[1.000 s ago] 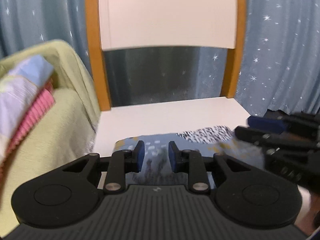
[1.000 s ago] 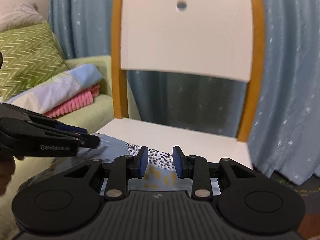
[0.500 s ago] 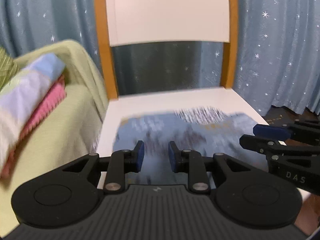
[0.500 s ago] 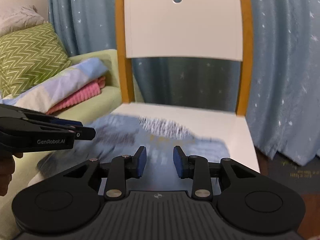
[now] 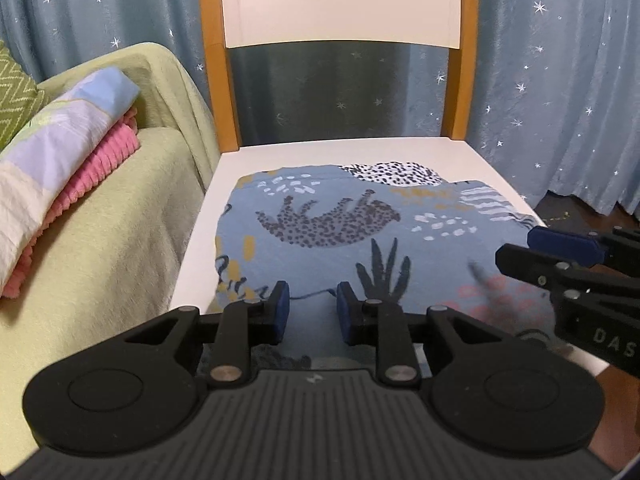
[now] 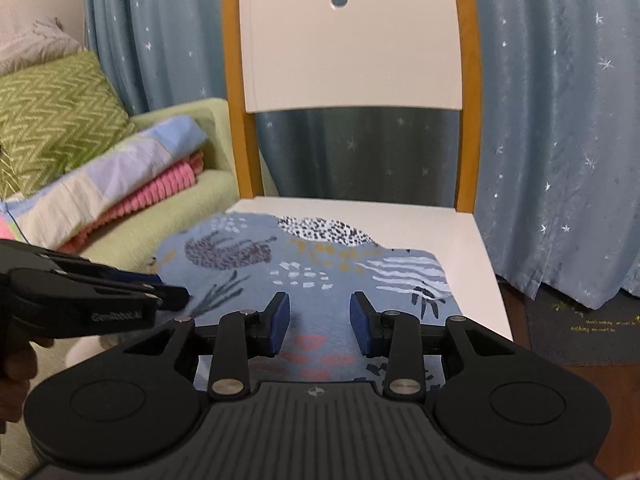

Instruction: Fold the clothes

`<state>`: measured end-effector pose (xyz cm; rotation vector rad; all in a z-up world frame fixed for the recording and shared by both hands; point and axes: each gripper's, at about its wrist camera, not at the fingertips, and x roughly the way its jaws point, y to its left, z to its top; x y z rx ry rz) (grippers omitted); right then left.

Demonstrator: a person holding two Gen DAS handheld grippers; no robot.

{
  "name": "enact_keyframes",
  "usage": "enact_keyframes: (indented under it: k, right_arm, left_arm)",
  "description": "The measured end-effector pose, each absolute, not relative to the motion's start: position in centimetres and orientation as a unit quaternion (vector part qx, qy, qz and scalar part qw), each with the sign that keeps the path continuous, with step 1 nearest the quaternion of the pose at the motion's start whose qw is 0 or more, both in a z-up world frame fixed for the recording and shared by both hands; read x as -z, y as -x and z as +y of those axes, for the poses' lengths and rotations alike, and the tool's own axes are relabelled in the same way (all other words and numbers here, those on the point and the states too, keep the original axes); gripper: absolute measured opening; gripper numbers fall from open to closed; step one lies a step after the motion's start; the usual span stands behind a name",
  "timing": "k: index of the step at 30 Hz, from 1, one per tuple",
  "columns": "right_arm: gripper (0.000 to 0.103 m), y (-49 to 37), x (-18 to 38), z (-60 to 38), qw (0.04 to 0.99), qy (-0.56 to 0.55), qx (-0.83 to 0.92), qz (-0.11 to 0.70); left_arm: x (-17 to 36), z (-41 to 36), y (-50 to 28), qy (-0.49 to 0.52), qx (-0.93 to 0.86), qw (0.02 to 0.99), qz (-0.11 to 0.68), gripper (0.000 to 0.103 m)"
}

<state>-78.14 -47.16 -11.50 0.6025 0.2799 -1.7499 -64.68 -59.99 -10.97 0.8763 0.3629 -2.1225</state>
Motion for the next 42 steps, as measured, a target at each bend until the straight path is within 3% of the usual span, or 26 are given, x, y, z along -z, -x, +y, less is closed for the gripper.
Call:
enact_keyframes:
  k: [4,8,12,16,21,26,42]
  right_arm:
    - [0.042,77.3,11.1,-46.0,0.596,-0.248,0.754,0.119]
    - [0.042,77.1,14.7,-47.1,0.584,-0.277,0.745,0.163]
    - [0.047,76.6,13.1,-45.6,0.588,-0.285,0.745,0.132]
    - [0.074,75.9,11.1,-42.3,0.579,-0.296,0.754,0.095]
    - [0.095,74.6,10.0,-38.5,0.535,-0.339,0.768,0.092]
    - [0.1,72.7,8.9,-35.0,0.512,-0.353,0.775,0.111]
    - [0.103,68.0,3.4,-26.6,0.498,-0.305,0.806,0.095]
  left_arm:
    - [11.0,-58.9,63.9,-0.341,0.843,0.393,0.136,0.022]
    - [12.7,-58.8,63.3,-0.339,0.84,0.405,0.124,0.029]
    - [11.0,-57.3,62.8,-0.341,0.835,0.413,0.124,0.032]
    - [9.4,-54.5,61.5,-0.352,0.824,0.421,0.14,0.064]
    - [8.1,-50.0,59.0,-0.356,0.814,0.432,0.156,0.085]
    - [6.7,-46.0,56.1,-0.345,0.809,0.445,0.17,0.101]
    - [3.4,-37.7,51.1,-0.326,0.801,0.464,0.19,0.102]
